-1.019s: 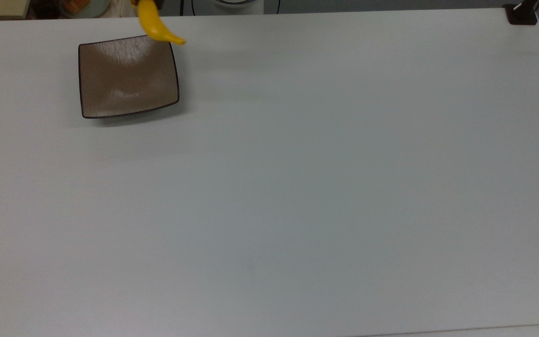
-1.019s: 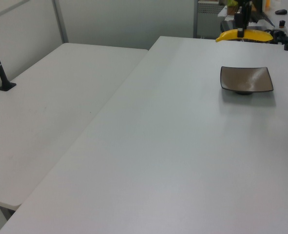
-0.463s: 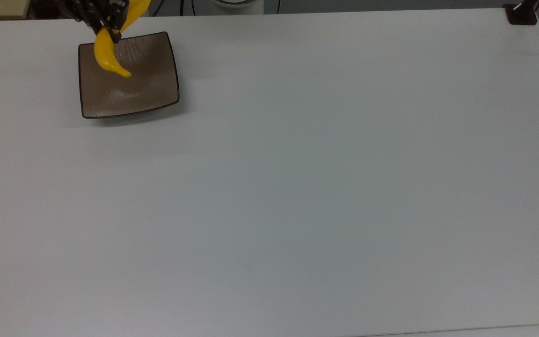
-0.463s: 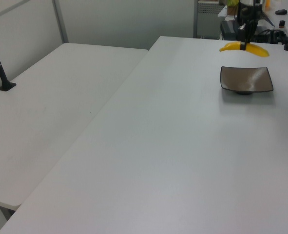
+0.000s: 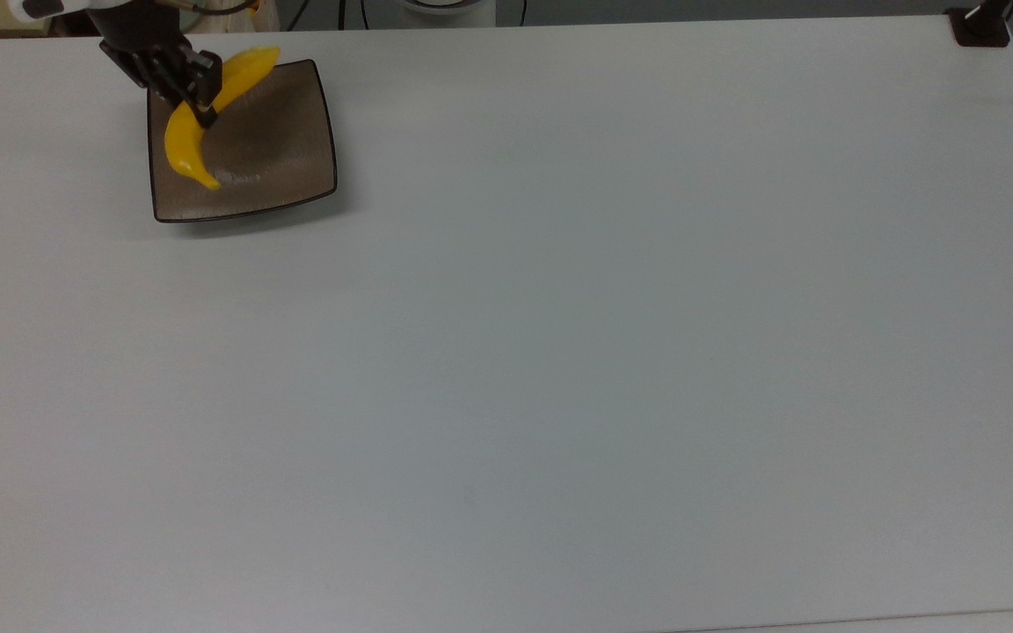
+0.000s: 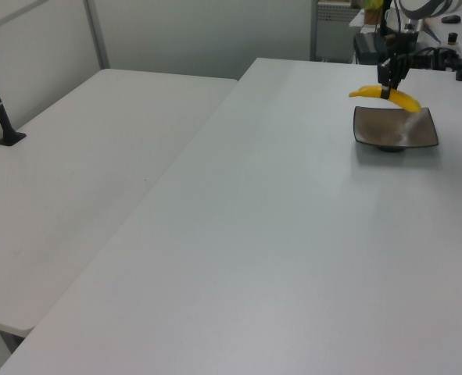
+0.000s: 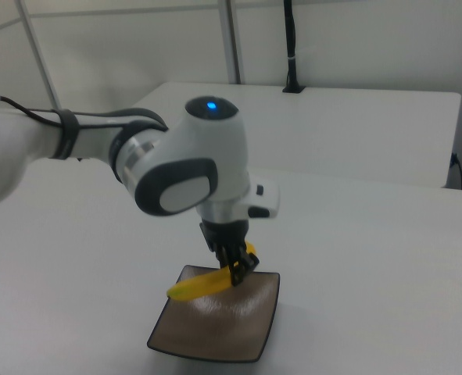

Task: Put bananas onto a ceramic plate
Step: 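Lower the banana onto the plate and open the gripper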

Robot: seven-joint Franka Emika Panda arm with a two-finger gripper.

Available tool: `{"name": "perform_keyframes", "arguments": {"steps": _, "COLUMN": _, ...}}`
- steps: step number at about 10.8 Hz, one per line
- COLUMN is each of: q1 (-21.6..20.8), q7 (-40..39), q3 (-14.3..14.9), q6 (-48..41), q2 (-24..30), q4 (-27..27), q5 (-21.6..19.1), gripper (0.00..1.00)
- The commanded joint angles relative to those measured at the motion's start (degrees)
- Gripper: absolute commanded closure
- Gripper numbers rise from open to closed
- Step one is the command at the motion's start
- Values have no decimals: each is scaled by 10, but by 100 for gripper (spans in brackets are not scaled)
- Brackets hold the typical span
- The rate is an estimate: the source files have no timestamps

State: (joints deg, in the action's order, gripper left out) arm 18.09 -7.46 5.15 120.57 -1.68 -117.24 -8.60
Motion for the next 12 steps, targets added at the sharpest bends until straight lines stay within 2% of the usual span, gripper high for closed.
{"name": "perform_keyframes", "arguments": {"steps": 1, "q1": 7, "q7": 0, "q3": 12, "q6": 52, "q2": 7, "q4": -48, "q5": -62, "gripper": 100}}
{"name": "perform_keyframes", "arguments": {"steps": 2, "q1": 7, "q7": 0, "q3": 21, "q6": 70, "q2": 7, "q4": -59, "q5": -92, "gripper": 100}}
{"name": "perform_keyframes", "arguments": {"steps": 4, "q1": 10, "q7": -1, "q3": 25, "q6": 84, "q2": 1, "q4": -69, "q5": -106, "gripper": 100}}
{"name": "perform_keyframes", "arguments": {"steps": 7, "q1": 11, "q7": -1, "q3": 40, "q6": 88, "q2": -3, "q4": -89, "q5": -147, "gripper": 97}}
{"name": "perform_keyframes", "arguments": {"steps": 11, "q1": 11, "q7": -7, "q3": 43, "q6": 101, "q2": -11, "q4": -106, "q5": -155, "gripper": 97}}
{"name": "perform_keyframes", "arguments": {"steps": 12, "q1": 11, "q7": -7, "q3": 43, "q6": 101, "q2": -12, "q4": -106, "q5": -155, "gripper": 94}}
